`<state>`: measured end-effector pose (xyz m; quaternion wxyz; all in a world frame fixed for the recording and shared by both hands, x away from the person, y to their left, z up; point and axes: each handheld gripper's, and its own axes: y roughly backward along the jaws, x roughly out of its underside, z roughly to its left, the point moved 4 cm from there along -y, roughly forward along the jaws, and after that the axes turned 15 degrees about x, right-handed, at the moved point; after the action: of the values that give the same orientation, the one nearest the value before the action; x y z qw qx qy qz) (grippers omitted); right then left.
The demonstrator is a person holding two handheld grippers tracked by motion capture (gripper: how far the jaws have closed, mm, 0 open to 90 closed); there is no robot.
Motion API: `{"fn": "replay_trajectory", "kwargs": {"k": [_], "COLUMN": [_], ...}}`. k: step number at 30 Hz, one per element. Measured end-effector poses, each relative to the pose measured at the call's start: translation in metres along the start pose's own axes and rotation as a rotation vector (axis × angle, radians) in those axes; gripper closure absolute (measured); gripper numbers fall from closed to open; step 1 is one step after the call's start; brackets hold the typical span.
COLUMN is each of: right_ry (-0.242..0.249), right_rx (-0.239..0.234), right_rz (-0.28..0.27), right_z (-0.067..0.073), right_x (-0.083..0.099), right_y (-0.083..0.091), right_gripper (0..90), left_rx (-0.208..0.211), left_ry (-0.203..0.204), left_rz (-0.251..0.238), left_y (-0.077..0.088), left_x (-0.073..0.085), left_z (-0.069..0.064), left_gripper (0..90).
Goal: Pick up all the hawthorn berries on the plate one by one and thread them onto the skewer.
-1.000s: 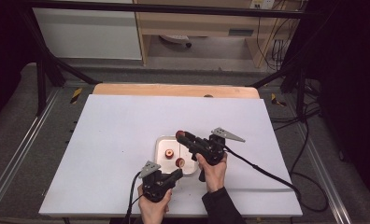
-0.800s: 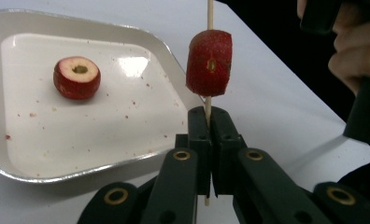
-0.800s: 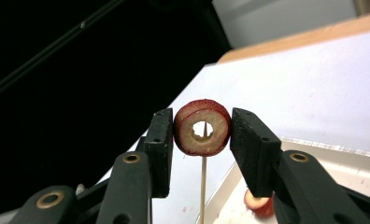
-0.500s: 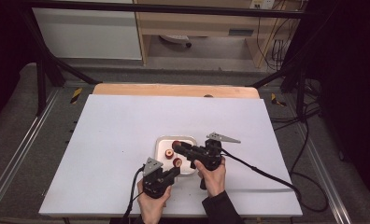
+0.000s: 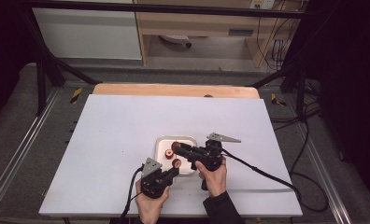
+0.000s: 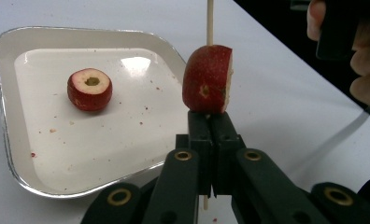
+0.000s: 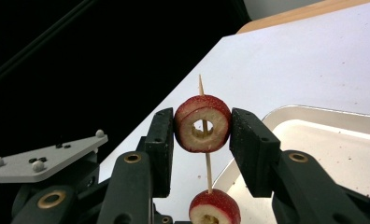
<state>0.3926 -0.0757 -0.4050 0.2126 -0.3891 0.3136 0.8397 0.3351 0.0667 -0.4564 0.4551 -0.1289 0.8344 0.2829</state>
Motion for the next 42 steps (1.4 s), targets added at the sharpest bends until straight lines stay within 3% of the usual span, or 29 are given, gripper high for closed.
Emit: {"fn": "replay_trajectory", "kwargs": {"k": [3,6,9,13,15,16,17,19,23,25,29,35,42], "right_ry": [0.021,0.034,0.034,0.013,0.005,0.001,-0.017,0.005,0.033,0.059,0.120,0.256,0.349], "right_rx": [0.005,0.015,0.025,0.017,0.020,0.007,-0.008,0.008,0.012,0.029,0.073,0.144,0.188], "right_rz": [0.009,-0.017,-0.010,-0.007,0.019,0.073,0.048,0.054,0.029,-0.028,-0.067,0.025,0.117], "right_z": [-0.001,-0.002,-0.003,-0.002,-0.002,-0.002,-0.001,-0.001,-0.001,-0.001,-0.004,-0.016,-0.025], "right_x": [0.001,0.000,0.000,-0.001,0.000,0.006,0.011,0.011,0.015,0.012,-0.002,-0.006,-0.005], "right_y": [0.000,-0.002,-0.002,-0.001,-0.001,-0.004,-0.006,-0.006,-0.010,-0.009,0.001,0.005,0.003], "right_gripper": [60.3,59.6,61.0,61.4,61.5,61.5,61.6,61.4,59.8,44.1,29.1,12.1,8.4], "left_rx": [-0.008,-0.003,0.000,-0.004,-0.001,-0.007,-0.012,-0.012,-0.011,-0.027,-0.046,-0.070,-0.083], "left_ry": [-0.017,-0.034,-0.026,-0.019,-0.036,-0.029,-0.045,-0.036,-0.026,-0.039,-0.067,-0.107,-0.111], "left_rz": [0.015,0.037,0.034,0.023,-0.029,-0.013,0.002,0.030,0.032,0.043,0.054,0.060,0.059], "left_y": [-0.001,-0.003,-0.003,-0.001,0.003,0.005,0.004,0.002,0.004,0.006,0.012,0.029,0.048], "left_x": [0.001,0.003,0.003,0.002,-0.003,-0.007,-0.007,-0.006,-0.004,-0.002,0.004,0.007,0.006], "left_z": [0.000,-0.003,-0.002,-0.001,-0.002,-0.002,-0.002,0.000,0.004,0.006,0.014,0.022,0.030], "left_gripper": [89.0,89.0,89.0,89.0,89.0,89.1,89.1,89.0,89.0,88.9,88.8,88.7,88.7]}}
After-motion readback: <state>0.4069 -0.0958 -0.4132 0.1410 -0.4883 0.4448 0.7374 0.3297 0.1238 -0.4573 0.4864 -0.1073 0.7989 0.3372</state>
